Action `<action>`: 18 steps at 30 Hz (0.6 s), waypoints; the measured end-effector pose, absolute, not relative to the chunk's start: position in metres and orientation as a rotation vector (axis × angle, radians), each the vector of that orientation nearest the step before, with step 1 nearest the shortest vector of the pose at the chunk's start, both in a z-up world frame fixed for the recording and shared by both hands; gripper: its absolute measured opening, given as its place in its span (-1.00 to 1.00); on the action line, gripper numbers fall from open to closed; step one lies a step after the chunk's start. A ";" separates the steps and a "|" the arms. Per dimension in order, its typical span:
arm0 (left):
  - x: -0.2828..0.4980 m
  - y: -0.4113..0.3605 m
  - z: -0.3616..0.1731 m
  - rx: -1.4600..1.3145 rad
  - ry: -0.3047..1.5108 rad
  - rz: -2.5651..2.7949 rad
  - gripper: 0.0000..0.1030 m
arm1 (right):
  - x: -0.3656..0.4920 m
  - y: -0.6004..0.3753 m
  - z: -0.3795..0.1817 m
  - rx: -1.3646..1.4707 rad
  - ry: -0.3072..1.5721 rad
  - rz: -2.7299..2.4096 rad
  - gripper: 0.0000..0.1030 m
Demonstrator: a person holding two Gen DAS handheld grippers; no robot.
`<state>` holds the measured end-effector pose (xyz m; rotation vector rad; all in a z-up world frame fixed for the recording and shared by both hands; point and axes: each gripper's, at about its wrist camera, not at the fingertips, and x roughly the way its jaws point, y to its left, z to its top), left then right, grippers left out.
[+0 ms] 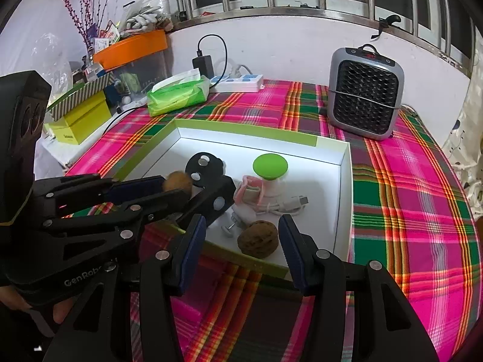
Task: Organize objects
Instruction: 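Lower the walnut into the box and open the left tool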
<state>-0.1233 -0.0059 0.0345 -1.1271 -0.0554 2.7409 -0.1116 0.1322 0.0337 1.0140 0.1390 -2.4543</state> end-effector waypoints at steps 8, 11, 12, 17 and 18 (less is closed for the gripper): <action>-0.103 -0.007 0.041 -1.102 -0.070 2.773 -0.53 | -0.098 0.133 0.037 0.996 0.126 -2.453 0.00; -0.095 -0.006 0.042 -1.106 -0.065 2.794 -0.54 | -0.092 0.132 0.037 0.998 0.123 -2.454 0.00; -0.092 -0.006 0.042 -1.105 -0.065 2.799 -0.54 | -0.090 0.132 0.037 1.001 0.121 -2.453 0.00; -0.082 -0.004 0.039 -1.127 -0.061 2.817 -0.54 | -0.082 0.131 0.034 1.016 0.121 -2.452 0.00; -0.081 -0.003 0.038 -1.132 -0.052 2.819 -0.54 | -0.082 0.131 0.033 1.021 0.122 -2.450 0.00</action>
